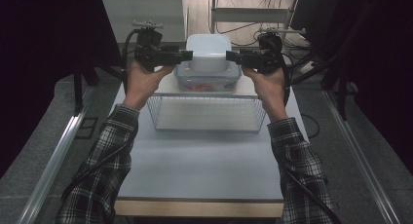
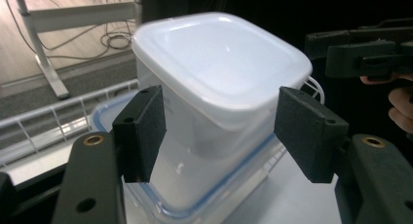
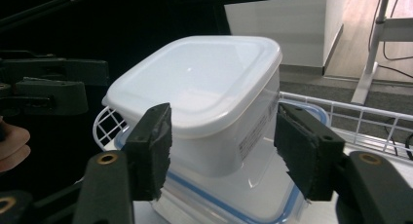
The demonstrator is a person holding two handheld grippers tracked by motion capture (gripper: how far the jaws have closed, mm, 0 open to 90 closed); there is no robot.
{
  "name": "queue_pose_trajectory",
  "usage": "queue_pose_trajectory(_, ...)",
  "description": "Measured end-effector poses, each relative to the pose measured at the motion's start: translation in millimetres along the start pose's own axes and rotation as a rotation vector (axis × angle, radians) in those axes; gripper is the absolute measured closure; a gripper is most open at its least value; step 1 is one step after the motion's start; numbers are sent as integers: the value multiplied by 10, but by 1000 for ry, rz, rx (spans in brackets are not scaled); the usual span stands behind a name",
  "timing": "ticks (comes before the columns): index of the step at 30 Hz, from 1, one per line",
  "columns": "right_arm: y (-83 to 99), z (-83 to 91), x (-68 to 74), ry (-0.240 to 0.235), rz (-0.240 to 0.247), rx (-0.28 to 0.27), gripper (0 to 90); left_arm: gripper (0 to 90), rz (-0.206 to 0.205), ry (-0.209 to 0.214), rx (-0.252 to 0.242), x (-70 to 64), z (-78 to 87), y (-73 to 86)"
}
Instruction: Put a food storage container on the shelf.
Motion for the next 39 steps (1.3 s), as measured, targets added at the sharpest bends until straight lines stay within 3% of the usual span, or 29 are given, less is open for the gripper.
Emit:
queue_pose_trajectory(4, 93, 28, 21, -14, 35, 13, 320, 292, -26, 30, 14, -82, 1, 104)
queue_pose_trajectory(7, 124, 37, 25, -20, 39, 14, 304, 262, -60, 29, 31, -133, -3, 186)
queue_pose_trajectory(12, 234, 67, 52, -51, 63, 25, 251, 135, -87, 34, 26, -199, 0, 286)
queue_pose_trajectory(21, 440, 120, 80, -80, 97, 35, 167, 64, -127, 41, 17, -282, 40, 554)
queue_pose_trajectory(31, 975, 220, 88, -99, 152, 55, 66, 20, -166, 47, 19, -471, 89, 1071)
queue_pose_trajectory(34, 1245, 248, 72, -106, 168, 77, 41, 10, -174, 53, 26, -533, 103, 1288)
queue_pose_trajectory(39, 1480, 284, 52, -111, 178, 96, 32, 7, -169, 38, 30, -597, 140, 1634)
Point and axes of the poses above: each handheld gripper's, and its own axes: z roughly backward along the jaws, y roughly out of its underside, x roughly to its left, the point moved 7 cm from there along -z, roughly forward along the jaws, and after that the axes turned 7 degrees about -z, right-handed, at the moved point
